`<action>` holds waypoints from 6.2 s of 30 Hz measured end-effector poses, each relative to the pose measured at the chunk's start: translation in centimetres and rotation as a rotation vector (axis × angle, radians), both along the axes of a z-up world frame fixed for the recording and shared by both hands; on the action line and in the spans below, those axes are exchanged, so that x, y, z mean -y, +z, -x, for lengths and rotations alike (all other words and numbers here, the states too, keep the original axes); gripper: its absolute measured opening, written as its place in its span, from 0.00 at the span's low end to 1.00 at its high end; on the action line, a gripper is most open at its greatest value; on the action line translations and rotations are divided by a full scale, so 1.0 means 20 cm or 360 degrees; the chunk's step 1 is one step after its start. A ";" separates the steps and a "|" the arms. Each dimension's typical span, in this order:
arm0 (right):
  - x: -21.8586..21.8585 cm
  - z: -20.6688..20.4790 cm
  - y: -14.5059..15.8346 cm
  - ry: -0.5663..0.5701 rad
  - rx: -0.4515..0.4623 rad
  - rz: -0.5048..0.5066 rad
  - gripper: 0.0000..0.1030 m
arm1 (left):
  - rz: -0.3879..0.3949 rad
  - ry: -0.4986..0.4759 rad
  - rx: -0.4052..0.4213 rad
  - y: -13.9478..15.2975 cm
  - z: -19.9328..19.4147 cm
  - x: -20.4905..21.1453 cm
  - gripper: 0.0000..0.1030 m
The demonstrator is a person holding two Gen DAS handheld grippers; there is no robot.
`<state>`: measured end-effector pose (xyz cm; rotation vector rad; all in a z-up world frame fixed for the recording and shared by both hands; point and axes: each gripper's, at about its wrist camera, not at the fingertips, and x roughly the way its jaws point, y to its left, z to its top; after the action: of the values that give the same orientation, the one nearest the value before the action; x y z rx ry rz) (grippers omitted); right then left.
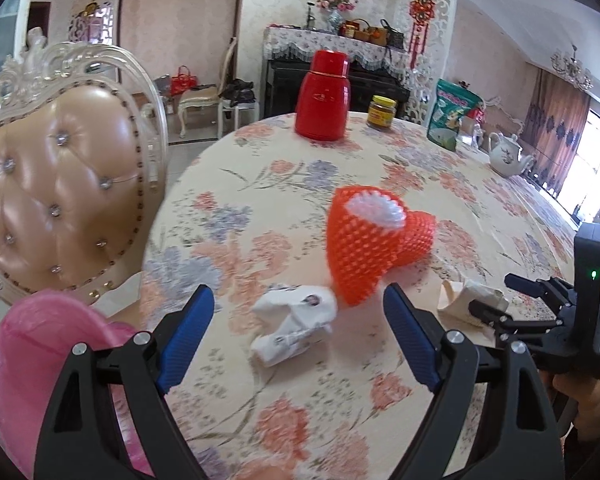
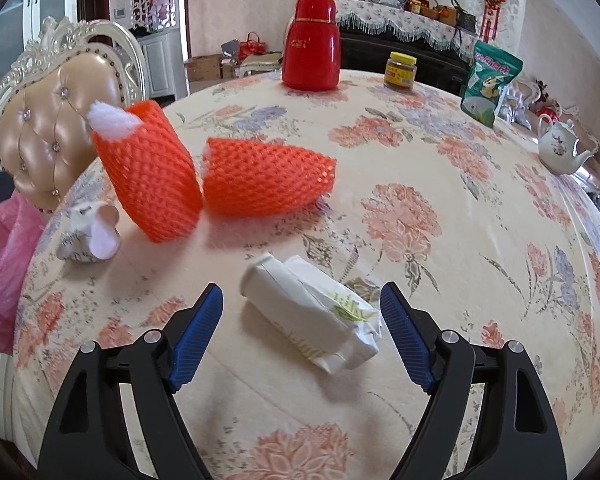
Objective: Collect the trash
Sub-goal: 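Move the right gripper to the white crumpled package while the left returns to the table, then close the right gripper on the white package while the left grasps the orange net with white foam, then carry the package with the right gripper while the left carries the orange net to the wastebasket, then open both grippers over the wastebasket, dropping the package and orange net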
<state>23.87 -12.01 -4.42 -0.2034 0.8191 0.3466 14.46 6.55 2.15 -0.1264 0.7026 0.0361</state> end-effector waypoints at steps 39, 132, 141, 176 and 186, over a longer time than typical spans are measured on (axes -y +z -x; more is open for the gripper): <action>0.13 -0.04 0.01 -0.0082 -0.0051 -0.0180 0.37 | -0.0049 -0.0181 -0.0085 -0.19 -0.54 0.24 0.35; -1.45 0.68 0.37 0.0715 0.0052 -0.0230 0.37 | -0.0005 0.0497 0.0105 0.14 0.93 -1.06 0.41; -1.57 0.70 0.33 0.0784 0.0013 -0.0202 0.38 | 0.0012 0.0503 0.0088 0.13 0.95 -1.12 0.60; -0.89 0.42 0.35 0.0405 0.0086 -0.0209 0.60 | -0.0005 0.0294 0.0101 0.16 0.63 -0.73 0.69; -0.56 0.32 0.33 0.0243 0.0105 -0.0203 0.69 | 0.0018 0.0164 0.0090 0.12 0.47 -0.48 0.69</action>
<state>17.43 -0.81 2.14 -0.1576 0.7154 0.5312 5.08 16.09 4.57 -0.1741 0.6394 0.1268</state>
